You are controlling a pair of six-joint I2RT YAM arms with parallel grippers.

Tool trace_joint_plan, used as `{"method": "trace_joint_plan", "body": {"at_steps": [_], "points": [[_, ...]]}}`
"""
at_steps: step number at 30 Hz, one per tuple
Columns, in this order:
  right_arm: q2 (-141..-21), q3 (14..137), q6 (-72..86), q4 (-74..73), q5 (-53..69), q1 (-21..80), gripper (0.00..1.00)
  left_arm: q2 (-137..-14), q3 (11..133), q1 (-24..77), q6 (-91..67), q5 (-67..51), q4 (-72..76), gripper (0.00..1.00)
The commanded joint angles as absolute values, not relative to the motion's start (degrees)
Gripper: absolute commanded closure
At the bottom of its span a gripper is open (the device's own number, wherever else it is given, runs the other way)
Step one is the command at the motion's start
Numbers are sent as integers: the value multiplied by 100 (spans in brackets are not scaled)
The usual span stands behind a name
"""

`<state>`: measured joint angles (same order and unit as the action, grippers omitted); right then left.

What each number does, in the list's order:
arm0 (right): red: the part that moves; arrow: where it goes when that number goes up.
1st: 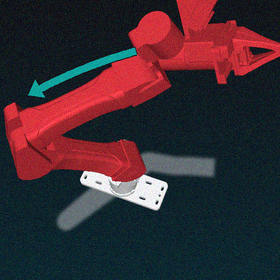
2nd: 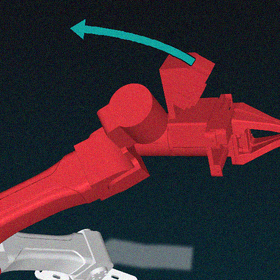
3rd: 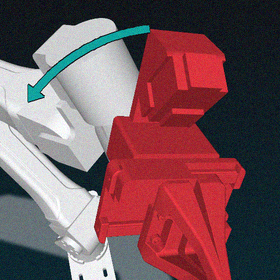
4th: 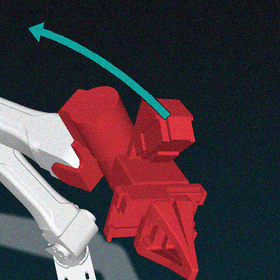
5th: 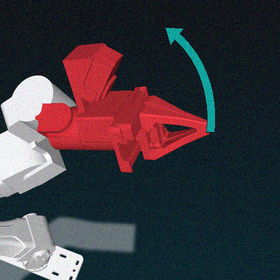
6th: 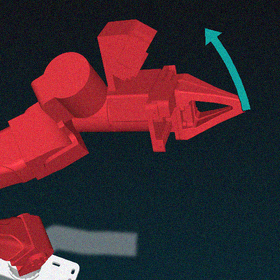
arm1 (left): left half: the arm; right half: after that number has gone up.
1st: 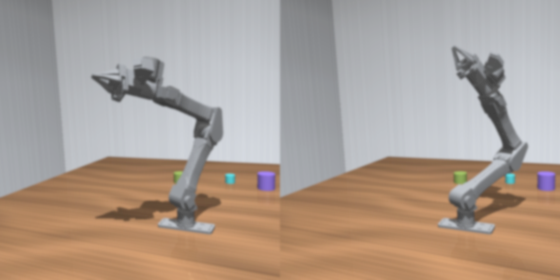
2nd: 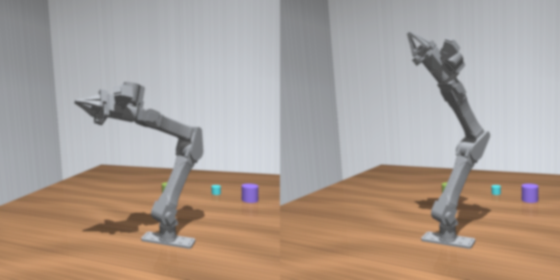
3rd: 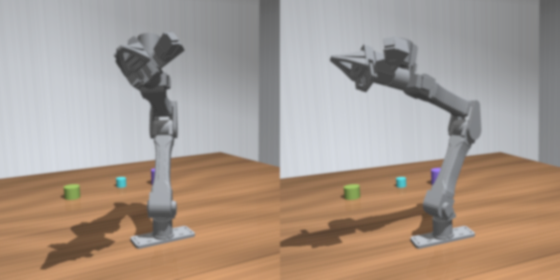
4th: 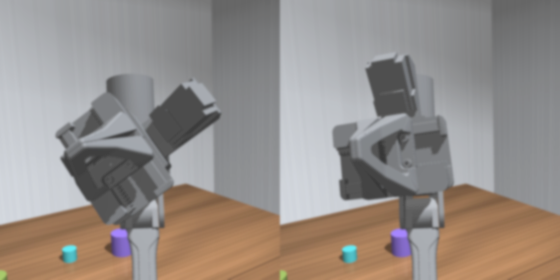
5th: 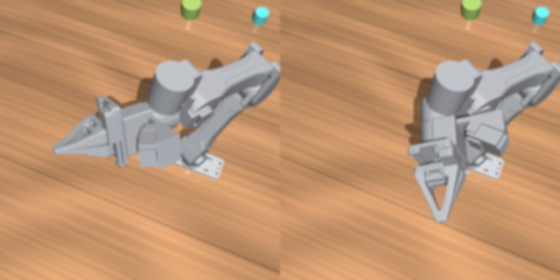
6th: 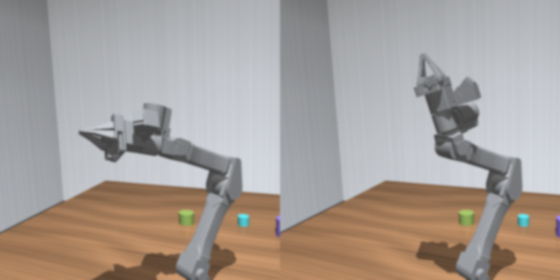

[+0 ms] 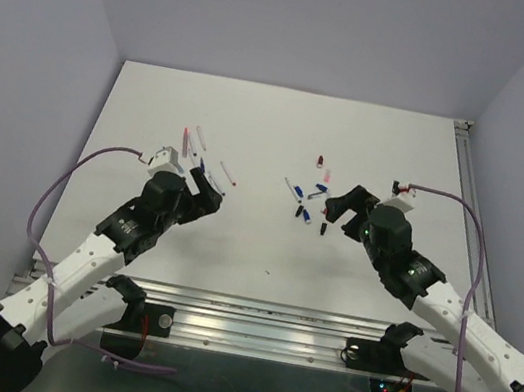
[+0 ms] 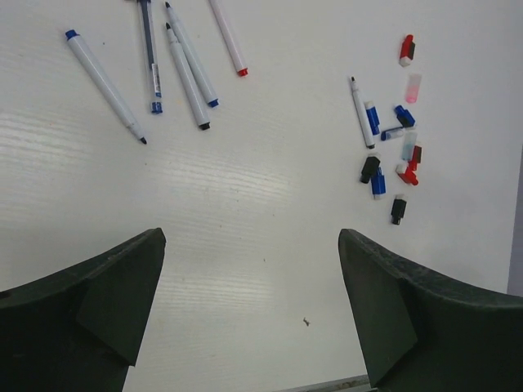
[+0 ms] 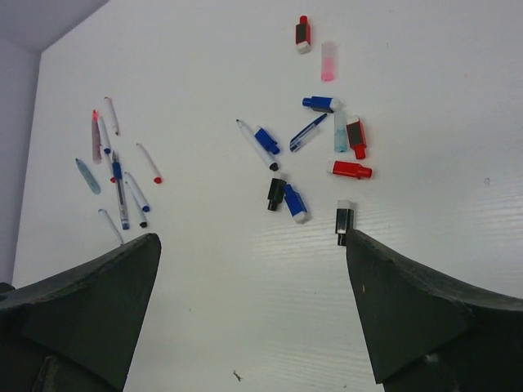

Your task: Open the pen caps

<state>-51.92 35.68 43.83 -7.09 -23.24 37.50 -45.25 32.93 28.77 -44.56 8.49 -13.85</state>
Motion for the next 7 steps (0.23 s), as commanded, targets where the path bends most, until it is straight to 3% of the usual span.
{"method": "trace_joint_plan", "body": {"at_steps": [1,7], "points": [[-4826,3252,4482,-545,-2593,3735,0,-4272,3586,2857,-4535,1213,-1555,1],[-4676,3146,4526,-553,-2628,3735,0,-4113,3612,2865,-4562,1301,-1679,1]]}}
